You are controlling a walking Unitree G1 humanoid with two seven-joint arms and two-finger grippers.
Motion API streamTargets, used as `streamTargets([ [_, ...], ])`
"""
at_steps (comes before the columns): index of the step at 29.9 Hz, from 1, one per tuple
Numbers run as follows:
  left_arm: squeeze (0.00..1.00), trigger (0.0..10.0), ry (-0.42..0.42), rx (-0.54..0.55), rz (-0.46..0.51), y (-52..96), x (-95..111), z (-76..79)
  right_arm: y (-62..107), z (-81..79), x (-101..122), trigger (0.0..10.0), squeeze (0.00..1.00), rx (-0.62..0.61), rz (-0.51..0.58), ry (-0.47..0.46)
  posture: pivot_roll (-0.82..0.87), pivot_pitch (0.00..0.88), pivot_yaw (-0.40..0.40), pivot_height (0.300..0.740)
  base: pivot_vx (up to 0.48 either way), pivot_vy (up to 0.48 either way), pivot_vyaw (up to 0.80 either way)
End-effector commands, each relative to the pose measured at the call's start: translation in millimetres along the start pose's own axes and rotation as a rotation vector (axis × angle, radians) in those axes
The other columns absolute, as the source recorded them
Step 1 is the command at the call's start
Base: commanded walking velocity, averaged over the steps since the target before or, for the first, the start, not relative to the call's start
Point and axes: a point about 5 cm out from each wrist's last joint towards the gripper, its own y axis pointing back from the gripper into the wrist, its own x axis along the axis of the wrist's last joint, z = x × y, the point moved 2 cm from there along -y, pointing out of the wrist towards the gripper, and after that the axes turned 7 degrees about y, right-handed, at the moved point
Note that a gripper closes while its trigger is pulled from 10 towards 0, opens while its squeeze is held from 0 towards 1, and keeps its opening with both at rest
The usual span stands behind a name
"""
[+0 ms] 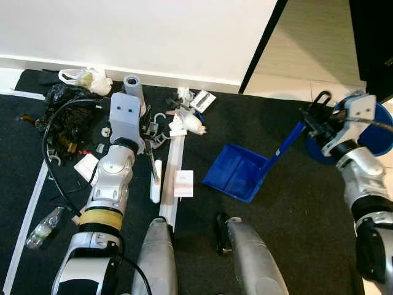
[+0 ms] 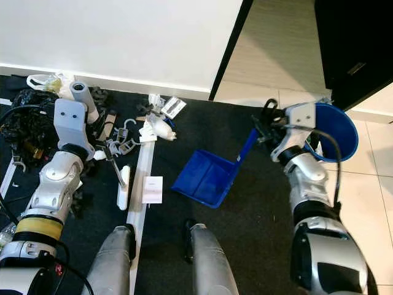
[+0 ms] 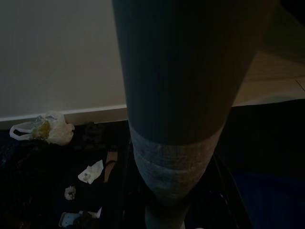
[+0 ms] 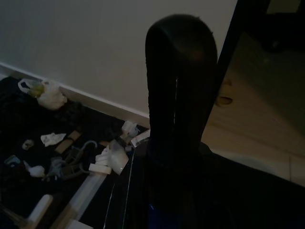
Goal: Sweep floor
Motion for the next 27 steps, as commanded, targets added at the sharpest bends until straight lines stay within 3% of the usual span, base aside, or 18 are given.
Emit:
streamTargets([
  [1,0.00,10.0,-0.034,-0.011,-0.050,2.6,-10,-0.9,8.2,8.1,-7,10.0,0.00,-0.007,-0.047,-0.021,0.15,0.249,-0.049,0.740,0.000,0.000,0.00],
  [5,0.00,10.0,-0.037,-0.018,-0.051,1.8,-10,1.2,12.0,8.6,-13,10.0,0.00,0.011,-0.095,-0.021,0.15,0.238,-0.052,0.740,0.000,0.000,0.00],
  [8,0.00,10.0,-0.035,-0.030,-0.049,1.5,-10,7.2,22.2,7.2,-28,10.0,0.07,0.006,-0.158,-0.027,0.14,0.220,-0.056,0.740,0.000,0.000,0.00],
  [9,0.00,10.0,-0.032,-0.038,-0.048,1.8,-10,10.6,27.9,5.6,-35,10.0,0.17,0.006,-0.182,-0.034,0.14,0.220,-0.056,0.740,0.000,0.000,0.00],
  [10,0.00,10.0,-0.032,-0.038,-0.048,1.8,-10,10.6,27.9,5.6,-35,10.0,0.17,0.006,-0.182,-0.034,0.14,0.220,-0.056,0.740,0.000,0.000,0.00],
  [12,0.00,10.0,-0.026,-0.048,-0.047,2.6,-11,15.5,35.7,3.1,-44,10.0,0.41,0.004,-0.212,-0.025,0.14,0.210,-0.051,0.740,0.000,0.000,0.00],
  [14,0.00,10.0,-0.026,-0.048,-0.047,2.6,-11,15.5,35.7,3.1,-44,10.0,0.41,0.004,-0.212,-0.025,0.14,0.210,-0.051,0.740,0.000,0.000,0.00],
  [15,0.00,10.0,-0.022,-0.053,-0.047,3.1,-12,18.1,38.6,2.3,-47,10.0,0.78,0.003,-0.222,-0.020,0.14,0.206,-0.047,0.740,0.000,0.000,0.00],
  [16,0.00,10.0,-0.016,-0.059,-0.047,3.6,-12,21.3,40.8,3.2,-48,10.0,1.00,-0.003,-0.231,-0.008,0.13,0.201,-0.047,0.740,0.000,0.000,0.00],
  [20,0.00,10.0,-0.004,-0.067,-0.041,4.0,-12,26.2,43.0,6.1,-48,10.0,1.00,-0.015,-0.227,0.002,0.13,0.200,-0.048,0.740,0.000,0.000,0.00],
  [27,0.00,10.0,0.026,-0.056,-0.012,4.4,-9,28.1,33.0,16.4,-16,10.0,1.00,-0.048,-0.052,-0.017,0.11,0.176,-0.056,0.740,0.000,0.000,0.00],
])
